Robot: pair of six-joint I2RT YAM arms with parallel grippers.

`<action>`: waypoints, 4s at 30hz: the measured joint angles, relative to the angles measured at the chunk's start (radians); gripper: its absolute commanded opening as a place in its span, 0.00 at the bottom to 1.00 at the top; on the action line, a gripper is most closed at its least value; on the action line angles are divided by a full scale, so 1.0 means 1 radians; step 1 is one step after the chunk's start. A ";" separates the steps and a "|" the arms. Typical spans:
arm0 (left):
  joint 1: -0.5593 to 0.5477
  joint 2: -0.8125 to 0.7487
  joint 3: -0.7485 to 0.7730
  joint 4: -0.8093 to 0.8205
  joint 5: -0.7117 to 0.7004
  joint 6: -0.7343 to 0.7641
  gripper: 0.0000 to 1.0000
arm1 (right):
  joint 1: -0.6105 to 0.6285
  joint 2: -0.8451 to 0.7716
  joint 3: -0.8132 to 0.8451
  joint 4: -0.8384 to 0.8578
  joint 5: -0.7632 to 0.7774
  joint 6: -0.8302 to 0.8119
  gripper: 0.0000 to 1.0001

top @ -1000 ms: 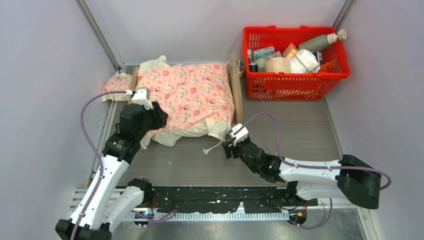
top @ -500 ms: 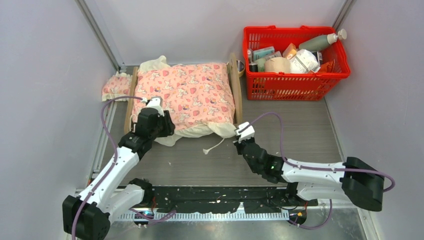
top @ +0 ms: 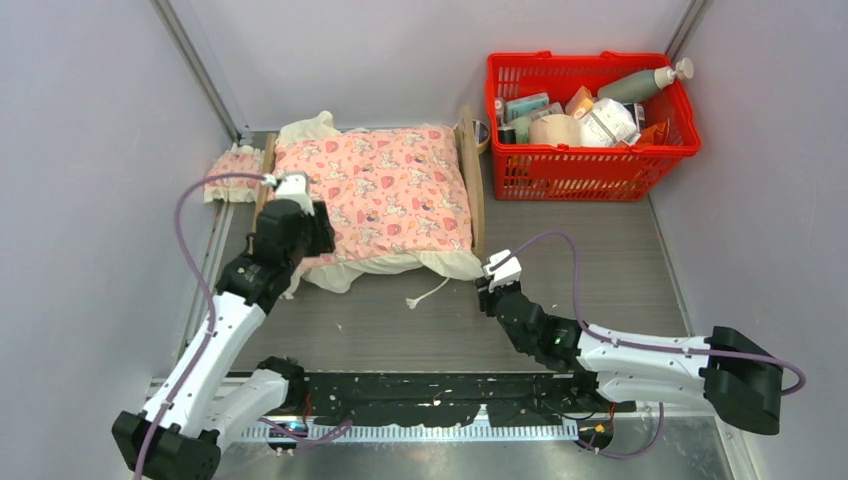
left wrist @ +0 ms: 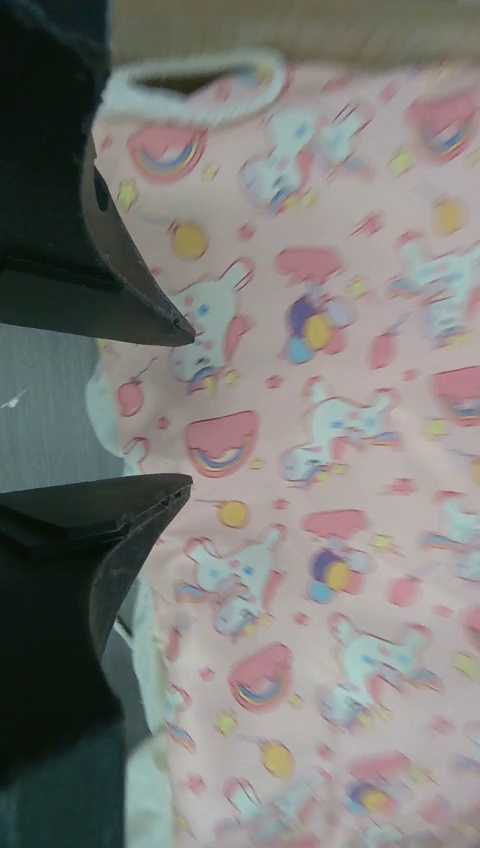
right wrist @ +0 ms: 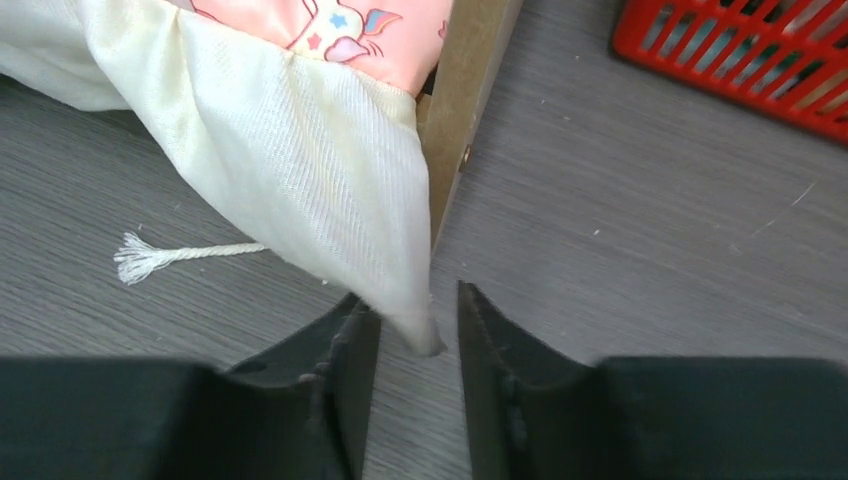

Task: Set up the pet bed
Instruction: Tie the ropes to the bed frame, then pick up the pillow from the corner of the board, then place the pillow on the mattress, then reset both arms

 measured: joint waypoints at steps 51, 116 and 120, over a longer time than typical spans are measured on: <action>0.731 1.537 1.363 -0.087 0.279 -0.264 0.00 | 0.000 -0.209 0.465 -0.525 -0.162 0.063 0.96; -0.077 0.672 1.010 -0.204 0.566 0.225 0.99 | 0.000 -0.468 0.629 -0.954 0.050 0.316 0.95; -0.093 0.336 0.805 -0.105 0.586 0.206 1.00 | 0.000 -0.481 0.669 -1.003 0.090 0.331 0.95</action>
